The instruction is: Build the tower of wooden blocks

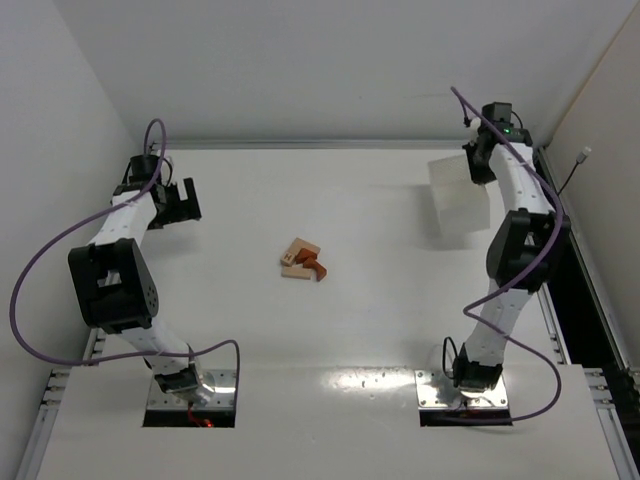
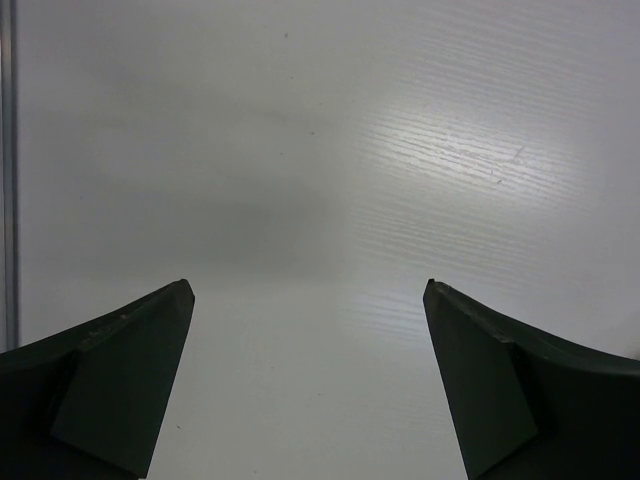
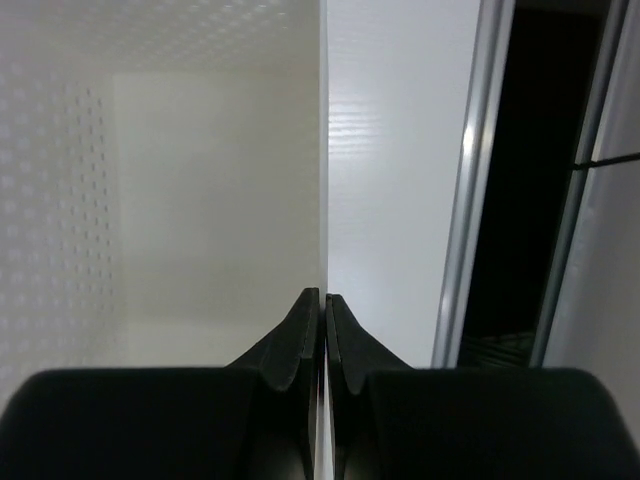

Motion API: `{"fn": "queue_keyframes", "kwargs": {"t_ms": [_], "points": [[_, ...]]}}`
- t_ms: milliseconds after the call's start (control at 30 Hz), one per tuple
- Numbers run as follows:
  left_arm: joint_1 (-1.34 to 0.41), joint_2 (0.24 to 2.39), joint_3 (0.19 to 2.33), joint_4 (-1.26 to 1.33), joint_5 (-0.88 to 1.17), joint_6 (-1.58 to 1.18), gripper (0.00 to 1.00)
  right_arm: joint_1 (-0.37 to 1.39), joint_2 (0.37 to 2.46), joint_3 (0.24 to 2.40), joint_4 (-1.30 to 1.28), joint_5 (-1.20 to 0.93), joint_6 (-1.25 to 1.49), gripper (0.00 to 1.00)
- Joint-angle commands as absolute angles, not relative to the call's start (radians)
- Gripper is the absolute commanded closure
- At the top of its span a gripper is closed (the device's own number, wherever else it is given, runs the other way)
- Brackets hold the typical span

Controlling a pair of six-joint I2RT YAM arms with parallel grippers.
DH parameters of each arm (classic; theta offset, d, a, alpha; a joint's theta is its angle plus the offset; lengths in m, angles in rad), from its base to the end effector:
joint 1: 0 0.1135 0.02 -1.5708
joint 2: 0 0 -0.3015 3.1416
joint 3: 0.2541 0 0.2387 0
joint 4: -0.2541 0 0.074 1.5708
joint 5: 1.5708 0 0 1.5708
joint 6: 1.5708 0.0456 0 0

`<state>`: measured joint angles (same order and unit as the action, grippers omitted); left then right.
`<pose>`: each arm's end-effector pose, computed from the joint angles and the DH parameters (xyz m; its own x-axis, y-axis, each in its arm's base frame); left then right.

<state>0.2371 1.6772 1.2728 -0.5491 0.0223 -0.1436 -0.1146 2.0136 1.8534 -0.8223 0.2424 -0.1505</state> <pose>0.3475 0.0829 0.2800 -0.7527 -0.3291 -0.5703 -0.3334 0.9374 -0.1008 0.4482 -0.0626 0.3099 -0.8536 -0.0483 -0.5187 0.1167 0.9527 -0.2806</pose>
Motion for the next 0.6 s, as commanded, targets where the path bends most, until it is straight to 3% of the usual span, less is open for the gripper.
{"fn": "queue_keyframes", "kwargs": {"t_ms": [0, 167, 567], "points": [[0.232, 1.638, 1.333, -0.565, 0.048, -0.156, 0.01, -0.155, 2.040, 1.936, -0.782, -0.003, -0.095, 1.00], [0.212, 1.638, 1.351, -0.595, 0.022, -0.124, 0.01, -0.210, 2.152, 2.044, -0.762, -0.138, -0.095, 1.00], [0.212, 1.638, 1.324, -0.623, -0.040, -0.115, 0.01, -0.291, 2.338, 2.183, -0.727, -0.138, -0.130, 1.00]]}}
